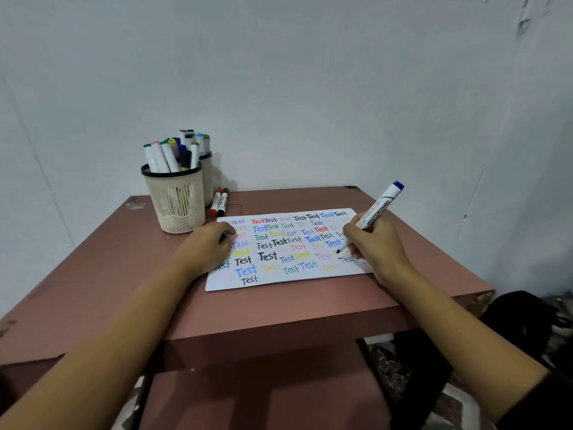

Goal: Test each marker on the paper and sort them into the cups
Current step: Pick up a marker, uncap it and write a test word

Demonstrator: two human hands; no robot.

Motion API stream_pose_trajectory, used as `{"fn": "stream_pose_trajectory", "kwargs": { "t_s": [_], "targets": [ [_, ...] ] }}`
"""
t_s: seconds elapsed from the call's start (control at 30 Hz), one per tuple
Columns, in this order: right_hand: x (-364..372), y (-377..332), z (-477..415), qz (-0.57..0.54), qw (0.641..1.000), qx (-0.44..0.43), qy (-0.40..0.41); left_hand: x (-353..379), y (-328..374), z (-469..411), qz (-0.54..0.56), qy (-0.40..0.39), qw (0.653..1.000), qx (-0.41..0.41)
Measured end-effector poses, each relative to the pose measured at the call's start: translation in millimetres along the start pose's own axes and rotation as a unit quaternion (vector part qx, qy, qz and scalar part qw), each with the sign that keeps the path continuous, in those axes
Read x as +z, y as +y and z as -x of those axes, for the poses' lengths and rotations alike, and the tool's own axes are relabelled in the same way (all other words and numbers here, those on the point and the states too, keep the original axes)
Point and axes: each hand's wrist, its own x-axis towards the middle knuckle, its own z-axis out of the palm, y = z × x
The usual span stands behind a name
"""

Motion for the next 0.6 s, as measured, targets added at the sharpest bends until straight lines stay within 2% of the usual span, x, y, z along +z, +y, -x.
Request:
{"fn": "stream_pose_trajectory", "kwargs": {
  "t_s": [0.1,0.2,0.37,0.6],
  "targets": [
    [-6.6,7.2,-0.2,0.047,0.999,0.0,0.026,0.3,0.5,-0.2,-0.002,-0.003,1.0,-0.002],
    [-8.9,15.3,-1.5,0.048,0.998,0.03,0.037,0.8,-1.1,-0.5,-0.007,-0.002,1.0,0.002],
    [-5.7,13.3,1.7,0.052,0.998,0.032,0.013,0.7,-2.1,-0.9,-0.008,-0.004,1.0,0.008],
    [-4.4,11.8,8.7,0.115,0.993,0.006,0.001,1.1,-1.9,-1.0,-0.009,-0.006,1.0,0.005]
  ]
}}
